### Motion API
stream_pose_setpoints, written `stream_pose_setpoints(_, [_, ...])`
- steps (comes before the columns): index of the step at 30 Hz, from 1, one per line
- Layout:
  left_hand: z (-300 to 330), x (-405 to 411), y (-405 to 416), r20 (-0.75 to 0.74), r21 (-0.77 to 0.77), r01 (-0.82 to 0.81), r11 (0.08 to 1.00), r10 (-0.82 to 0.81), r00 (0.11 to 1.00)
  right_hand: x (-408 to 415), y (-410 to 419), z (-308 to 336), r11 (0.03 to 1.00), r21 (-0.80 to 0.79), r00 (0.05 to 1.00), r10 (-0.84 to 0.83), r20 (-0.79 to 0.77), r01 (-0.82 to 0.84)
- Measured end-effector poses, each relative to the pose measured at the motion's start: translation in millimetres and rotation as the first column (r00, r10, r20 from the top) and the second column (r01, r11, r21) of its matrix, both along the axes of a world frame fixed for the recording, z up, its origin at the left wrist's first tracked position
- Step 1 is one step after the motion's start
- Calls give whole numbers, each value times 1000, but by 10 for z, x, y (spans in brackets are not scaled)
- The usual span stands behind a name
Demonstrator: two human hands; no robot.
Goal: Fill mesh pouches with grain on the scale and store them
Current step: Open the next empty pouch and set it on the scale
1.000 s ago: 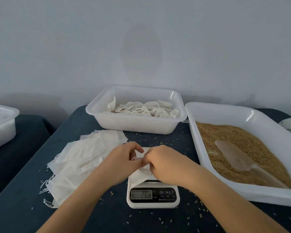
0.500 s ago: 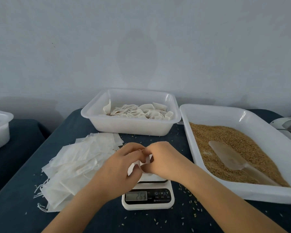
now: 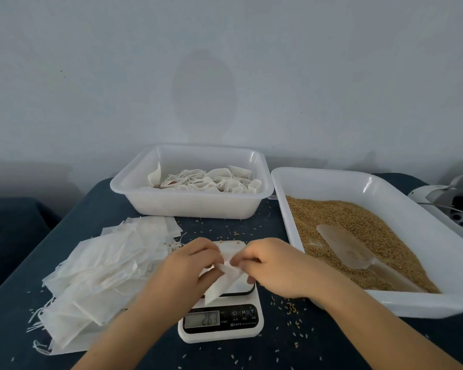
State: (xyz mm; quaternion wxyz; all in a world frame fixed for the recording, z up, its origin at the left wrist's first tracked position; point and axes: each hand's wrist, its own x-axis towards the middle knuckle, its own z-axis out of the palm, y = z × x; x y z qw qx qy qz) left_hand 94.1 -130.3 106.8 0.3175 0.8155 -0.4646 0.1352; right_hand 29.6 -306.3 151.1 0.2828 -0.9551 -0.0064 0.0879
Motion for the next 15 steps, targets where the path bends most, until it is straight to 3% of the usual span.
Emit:
stream_pose_setpoints(5, [-2,-20,-123,-100,-18,34,999,-36,994,-75,-145,55,996,-82,998,43,54,-39])
stream_pose_setpoints(9, [8,6,-160,-123,-39,23,999,-28,992,-224,-372,190,992,-11,992,123,13,-123])
stream_pose_setpoints(13, [-17,52,-139,-127,-55,-10,998,3,992,-190,-1020,288,972,-51,963,-219,154,229])
stream_pose_setpoints(15, [-25,66,-143,-128,-52,-31,998,24,992,-126,-1400,226,902,-293,948,-315,53,317])
